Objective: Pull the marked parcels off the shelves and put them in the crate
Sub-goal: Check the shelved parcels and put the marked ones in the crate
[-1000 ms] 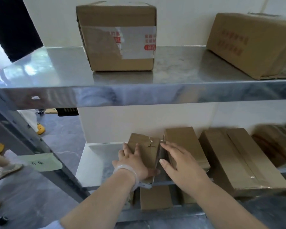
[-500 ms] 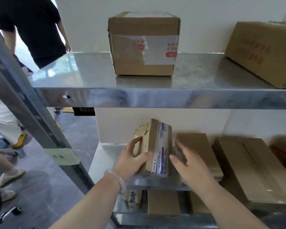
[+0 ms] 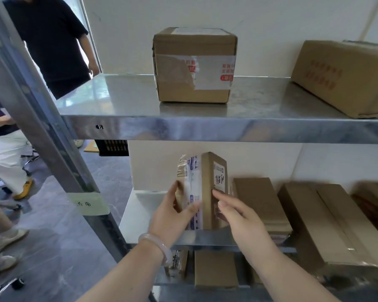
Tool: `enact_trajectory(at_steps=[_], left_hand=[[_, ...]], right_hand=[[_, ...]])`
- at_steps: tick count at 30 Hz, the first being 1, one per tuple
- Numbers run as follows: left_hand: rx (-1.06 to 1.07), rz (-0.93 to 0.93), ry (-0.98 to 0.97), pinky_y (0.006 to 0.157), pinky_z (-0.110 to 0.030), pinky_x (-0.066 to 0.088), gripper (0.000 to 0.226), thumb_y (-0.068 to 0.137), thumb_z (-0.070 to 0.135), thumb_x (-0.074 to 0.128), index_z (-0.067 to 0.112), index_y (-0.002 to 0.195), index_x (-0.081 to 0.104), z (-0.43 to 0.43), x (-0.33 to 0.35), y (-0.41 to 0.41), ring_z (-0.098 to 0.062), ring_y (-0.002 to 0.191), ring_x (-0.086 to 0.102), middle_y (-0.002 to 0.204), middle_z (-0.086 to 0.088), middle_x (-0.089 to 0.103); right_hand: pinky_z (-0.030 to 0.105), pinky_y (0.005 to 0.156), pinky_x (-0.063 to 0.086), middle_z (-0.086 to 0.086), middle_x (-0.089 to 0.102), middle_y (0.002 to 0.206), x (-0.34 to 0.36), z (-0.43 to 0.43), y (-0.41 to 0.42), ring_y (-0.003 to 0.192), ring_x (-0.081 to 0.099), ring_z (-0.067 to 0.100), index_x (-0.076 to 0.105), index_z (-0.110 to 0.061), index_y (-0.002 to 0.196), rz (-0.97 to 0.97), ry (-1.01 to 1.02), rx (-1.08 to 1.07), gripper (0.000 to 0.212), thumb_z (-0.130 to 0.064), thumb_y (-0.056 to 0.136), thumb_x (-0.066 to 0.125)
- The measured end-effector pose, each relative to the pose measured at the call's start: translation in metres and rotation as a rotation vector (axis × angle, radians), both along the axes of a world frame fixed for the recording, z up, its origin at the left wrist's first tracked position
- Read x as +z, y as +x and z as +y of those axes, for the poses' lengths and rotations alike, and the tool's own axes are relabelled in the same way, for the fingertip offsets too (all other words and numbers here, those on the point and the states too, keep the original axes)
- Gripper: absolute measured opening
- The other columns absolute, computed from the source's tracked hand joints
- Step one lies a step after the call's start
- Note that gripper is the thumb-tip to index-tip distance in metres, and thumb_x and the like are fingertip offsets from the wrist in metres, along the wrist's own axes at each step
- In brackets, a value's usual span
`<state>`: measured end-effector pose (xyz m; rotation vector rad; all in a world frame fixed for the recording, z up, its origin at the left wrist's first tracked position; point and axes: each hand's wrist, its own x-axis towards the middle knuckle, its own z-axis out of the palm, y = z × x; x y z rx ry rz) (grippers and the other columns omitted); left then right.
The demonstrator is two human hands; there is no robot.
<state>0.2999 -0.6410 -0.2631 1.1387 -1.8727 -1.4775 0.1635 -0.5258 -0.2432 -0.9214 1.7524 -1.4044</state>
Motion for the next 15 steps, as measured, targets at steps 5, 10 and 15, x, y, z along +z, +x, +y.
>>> enact_trajectory(at_steps=[5, 10, 15], left_hand=[[-0.028, -0.024, 0.005, 0.083, -0.041, 0.059, 0.119, 0.055, 0.061, 0.084, 0.042, 0.151, 0.015, 0.006, -0.002, -0.005, -0.024, 0.112, 0.06, 0.129, -0.003, 0.048], [-0.014, 0.066, 0.099, 0.06, -0.024, 0.056, 0.074, 0.079, 0.028, 0.076, 0.035, 0.141, 0.036, -0.001, -0.013, 0.0, -0.004, 0.077, 0.069, 0.111, -0.001, 0.068], [0.034, 0.094, 0.241, 0.052, -0.022, 0.048, 0.062, 0.083, 0.03, 0.07, 0.039, 0.14, 0.045, -0.006, -0.025, 0.008, -0.006, 0.056, 0.06, 0.095, 0.0, 0.073]], right_hand=[[0.006, 0.095, 0.035, -0.037, 0.045, 0.129, -0.002, 0.001, 0.014, 0.119, 0.04, -0.021, 0.056, -0.051, 0.126, 0.076, 0.065, 0.111, 0.031, -0.043, 0.098, 0.048], [0.009, 0.097, 0.028, -0.03, 0.038, 0.131, -0.009, -0.004, 0.007, 0.12, 0.035, -0.017, 0.043, -0.053, 0.133, 0.265, 0.138, 0.086, 0.037, -0.042, 0.098, 0.048], [0.037, 0.111, 0.029, -0.026, 0.033, 0.145, -0.028, -0.004, -0.007, 0.133, 0.031, 0.001, 0.03, -0.047, 0.146, 0.251, 0.319, 0.124, 0.06, -0.048, 0.092, 0.056]])
